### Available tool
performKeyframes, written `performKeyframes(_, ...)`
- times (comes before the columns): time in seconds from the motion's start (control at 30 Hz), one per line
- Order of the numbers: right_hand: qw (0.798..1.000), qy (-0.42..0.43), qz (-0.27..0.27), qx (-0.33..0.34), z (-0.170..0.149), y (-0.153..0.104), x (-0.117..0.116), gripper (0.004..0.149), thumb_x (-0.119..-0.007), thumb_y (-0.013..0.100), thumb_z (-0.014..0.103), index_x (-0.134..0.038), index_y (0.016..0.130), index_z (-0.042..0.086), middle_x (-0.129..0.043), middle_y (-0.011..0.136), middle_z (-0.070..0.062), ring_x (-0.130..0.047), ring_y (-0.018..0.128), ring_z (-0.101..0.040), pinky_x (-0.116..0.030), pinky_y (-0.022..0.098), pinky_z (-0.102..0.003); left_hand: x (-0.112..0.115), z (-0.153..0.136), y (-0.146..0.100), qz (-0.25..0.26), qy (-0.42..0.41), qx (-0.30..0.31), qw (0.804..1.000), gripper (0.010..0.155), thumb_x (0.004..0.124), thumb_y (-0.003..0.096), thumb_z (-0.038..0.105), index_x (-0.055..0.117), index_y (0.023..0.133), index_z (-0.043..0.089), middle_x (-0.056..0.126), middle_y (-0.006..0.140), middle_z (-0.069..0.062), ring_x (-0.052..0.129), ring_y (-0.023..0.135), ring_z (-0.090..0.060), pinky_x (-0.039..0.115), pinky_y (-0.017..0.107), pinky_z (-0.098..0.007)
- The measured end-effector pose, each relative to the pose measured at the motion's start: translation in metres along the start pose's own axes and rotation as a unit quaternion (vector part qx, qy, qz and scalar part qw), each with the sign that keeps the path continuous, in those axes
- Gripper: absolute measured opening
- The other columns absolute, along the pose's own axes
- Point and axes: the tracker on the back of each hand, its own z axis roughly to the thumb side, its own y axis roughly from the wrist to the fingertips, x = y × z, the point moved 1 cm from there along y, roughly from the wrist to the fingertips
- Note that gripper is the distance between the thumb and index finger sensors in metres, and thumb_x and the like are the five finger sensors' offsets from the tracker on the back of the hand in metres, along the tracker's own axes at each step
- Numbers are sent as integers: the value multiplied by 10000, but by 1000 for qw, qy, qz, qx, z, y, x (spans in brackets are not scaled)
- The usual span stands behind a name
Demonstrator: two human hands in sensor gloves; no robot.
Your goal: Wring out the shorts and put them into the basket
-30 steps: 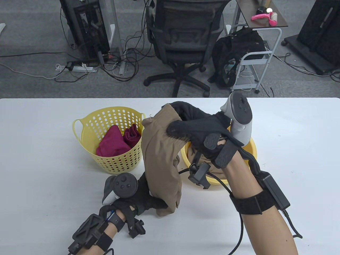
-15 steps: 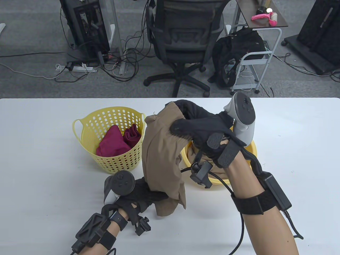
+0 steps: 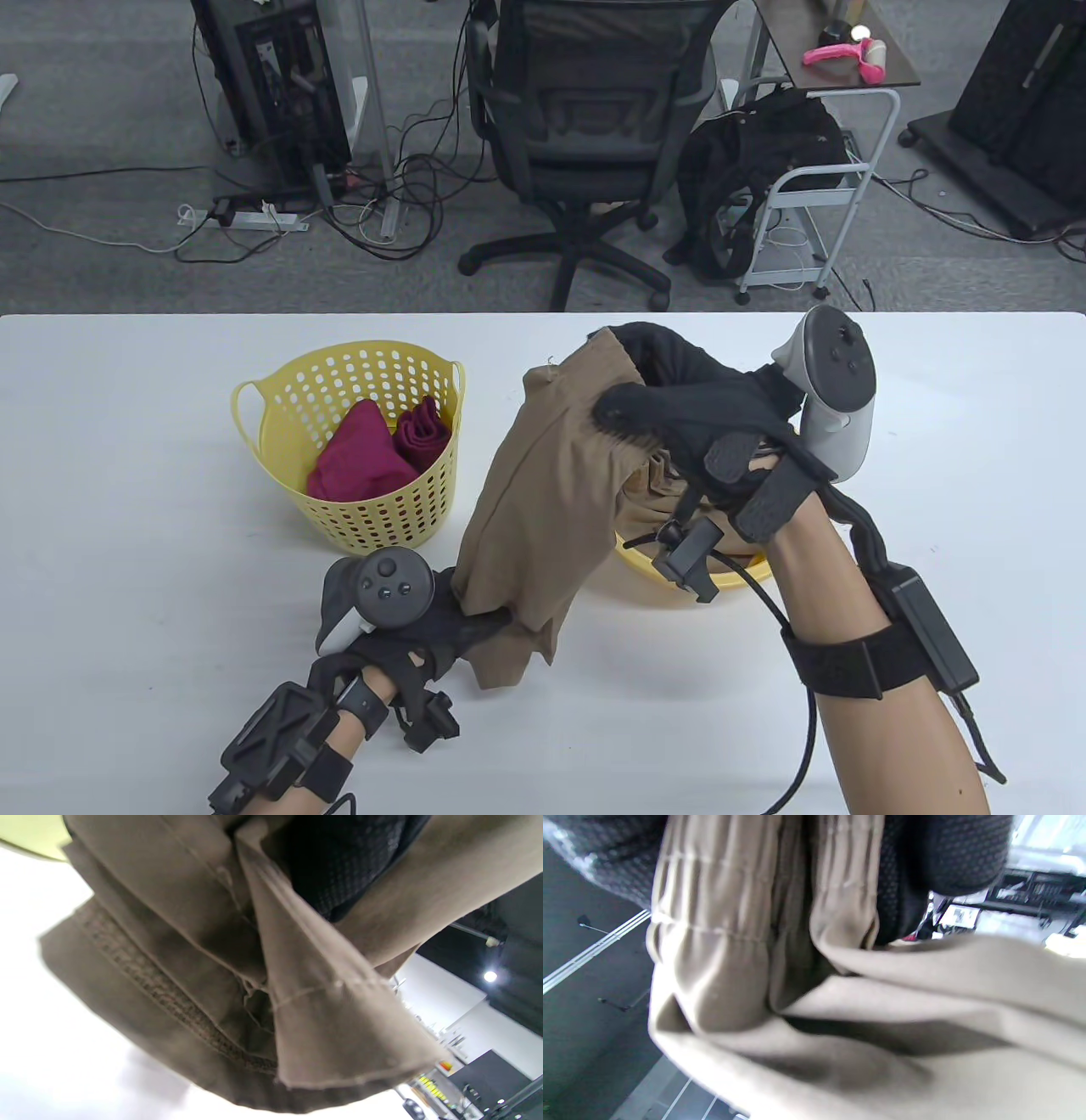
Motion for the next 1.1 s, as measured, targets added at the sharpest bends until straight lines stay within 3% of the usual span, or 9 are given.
performKeyframes(0.37, 985, -150, -71, -49, -10, -19, 39, 708, -887, 508, 533, -627, 969, 64, -865, 800, -165, -948, 615, -391, -791, 518, -532, -16, -9, -6, -46, 90, -47, 994, 403, 938, 492, 296, 848, 871, 194, 977, 731, -56, 1014, 714, -385, 701, 589, -670)
performKeyframes(0.6, 954, -268, -104, -90, -21, -35, 54, 710, -892, 502, 533, -629, 969, 68, -864, 802, -166, -946, 618, -394, -789, 518, -535, -30, -11, -9, -69, 109, -64, 990, 468, 985, 445, 330, 854, 868, 177, 1002, 709, -46, 1061, 663, -348, 744, 568, -639)
performKeyframes(0.77, 921, -360, -100, -106, -31, -41, 51, 708, -898, 498, 526, -629, 968, 70, -862, 806, -167, -944, 623, -397, -786, 521, -539, -45, -7, -13, -49, 122, -71, 989, 595, 1011, 411, 354, 790, 922, 144, 1013, 703, -38, 1084, 631, -324, 784, 546, -610)
performKeyframes(1.1, 865, -488, -58, -106, -53, -39, 15, 705, -911, 485, 514, -636, 966, 77, -863, 814, -172, -951, 611, -387, -791, 517, -532, -69, 24, -18, -29, 111, -39, 993, 643, 1010, 419, 330, 741, 961, 112, 1005, 734, -61, 1082, 645, -339, 797, 536, -613)
